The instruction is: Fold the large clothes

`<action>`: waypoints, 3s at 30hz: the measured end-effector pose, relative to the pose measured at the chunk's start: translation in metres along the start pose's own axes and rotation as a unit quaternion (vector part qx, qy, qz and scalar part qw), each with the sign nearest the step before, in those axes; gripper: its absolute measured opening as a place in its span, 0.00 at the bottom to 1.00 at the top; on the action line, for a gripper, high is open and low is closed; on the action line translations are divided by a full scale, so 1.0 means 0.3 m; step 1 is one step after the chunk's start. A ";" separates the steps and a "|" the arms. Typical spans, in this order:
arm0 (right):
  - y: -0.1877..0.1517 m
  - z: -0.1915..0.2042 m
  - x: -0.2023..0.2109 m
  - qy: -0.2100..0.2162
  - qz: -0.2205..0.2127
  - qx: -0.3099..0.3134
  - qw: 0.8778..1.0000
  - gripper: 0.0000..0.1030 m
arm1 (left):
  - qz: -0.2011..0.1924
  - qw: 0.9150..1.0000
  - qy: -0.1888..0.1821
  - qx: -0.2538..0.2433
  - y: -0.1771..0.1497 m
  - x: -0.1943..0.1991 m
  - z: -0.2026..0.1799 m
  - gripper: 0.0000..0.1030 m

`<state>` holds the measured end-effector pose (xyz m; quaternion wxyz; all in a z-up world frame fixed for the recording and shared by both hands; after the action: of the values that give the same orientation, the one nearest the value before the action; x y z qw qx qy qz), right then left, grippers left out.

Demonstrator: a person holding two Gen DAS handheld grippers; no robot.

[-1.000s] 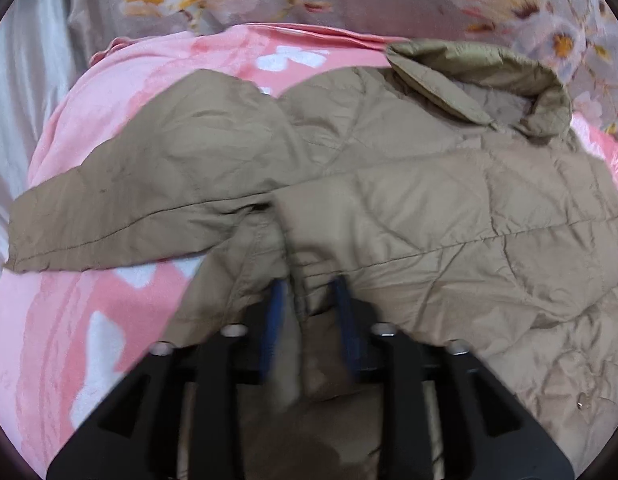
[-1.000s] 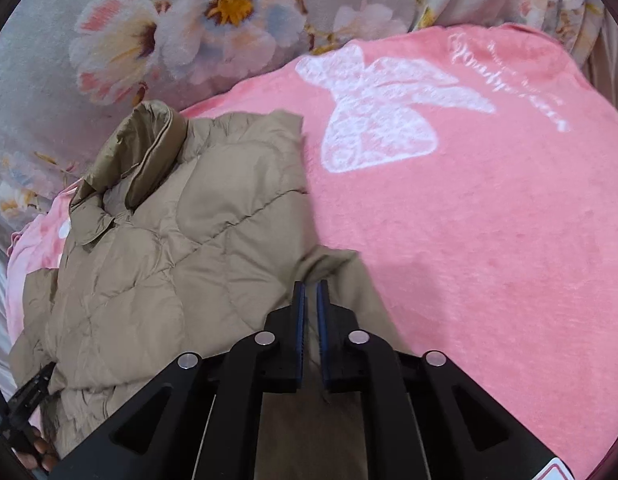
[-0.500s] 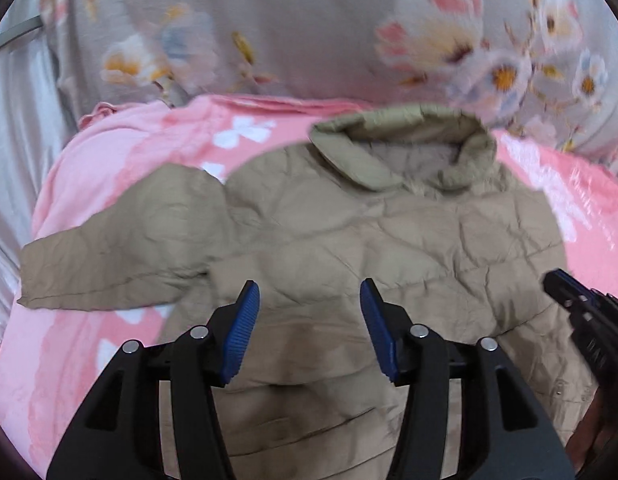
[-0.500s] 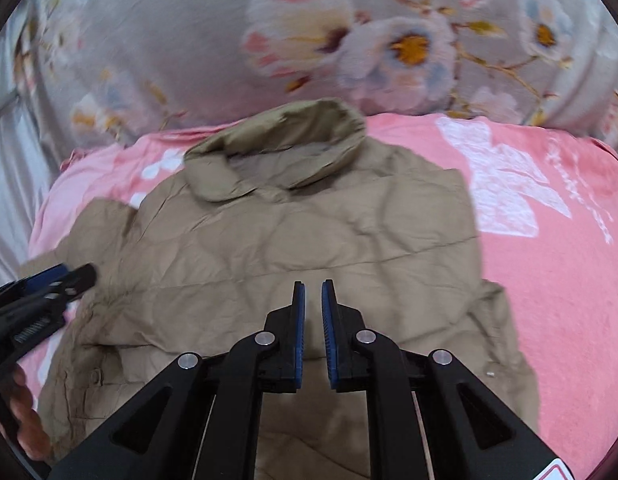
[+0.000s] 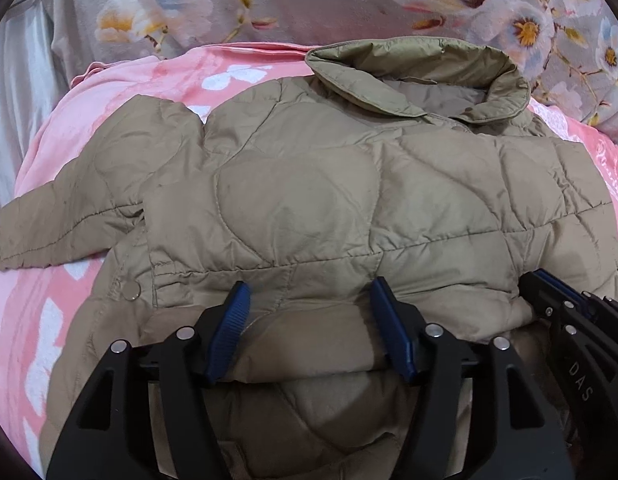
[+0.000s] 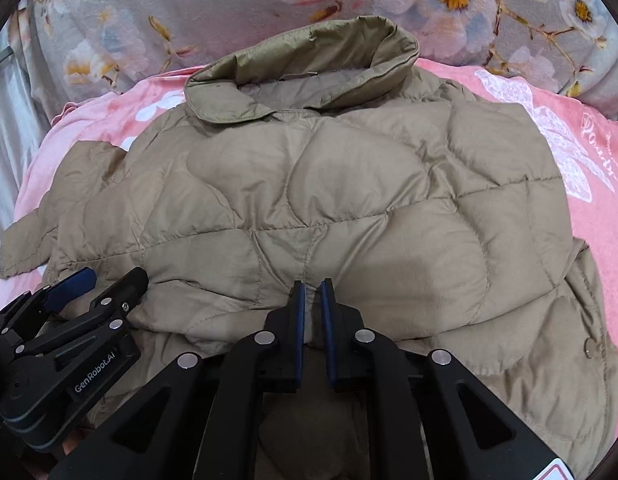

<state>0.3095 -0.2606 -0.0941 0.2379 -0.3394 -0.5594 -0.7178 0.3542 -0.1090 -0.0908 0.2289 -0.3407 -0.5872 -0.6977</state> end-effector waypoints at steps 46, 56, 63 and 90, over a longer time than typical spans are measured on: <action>-0.017 0.386 0.133 0.031 -0.008 0.051 0.998 0.20 | 0.040 0.917 0.050 0.393 -0.078 -0.063 1.485 0.48; -0.054 0.400 0.027 0.026 0.022 0.050 0.998 0.20 | -0.059 0.958 -0.019 0.281 0.212 0.204 1.224 0.03; -0.138 0.270 0.249 0.059 -0.015 0.007 0.998 0.21 | -0.151 0.976 -0.113 0.111 0.436 0.565 0.681 0.02; -0.183 -0.398 0.448 0.016 -0.068 -0.156 0.985 0.53 | -0.013 0.964 -0.194 0.183 0.194 0.178 0.294 0.75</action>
<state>0.1551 -0.3564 -0.0453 0.1419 -0.3217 -0.4583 -0.8163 0.3789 -0.0306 -0.0057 0.1597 -0.4140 -0.7425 -0.5017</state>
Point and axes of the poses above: each gripper's, at about its wrist camera, not at the fingertips, and x roughly against the way its jaws point, z to its left, y to its top, the point moved 2 cm from there along -x, roughly the way its jaws point, and after that the axes turned 2 degrees about -x, right-handed, at the moved point
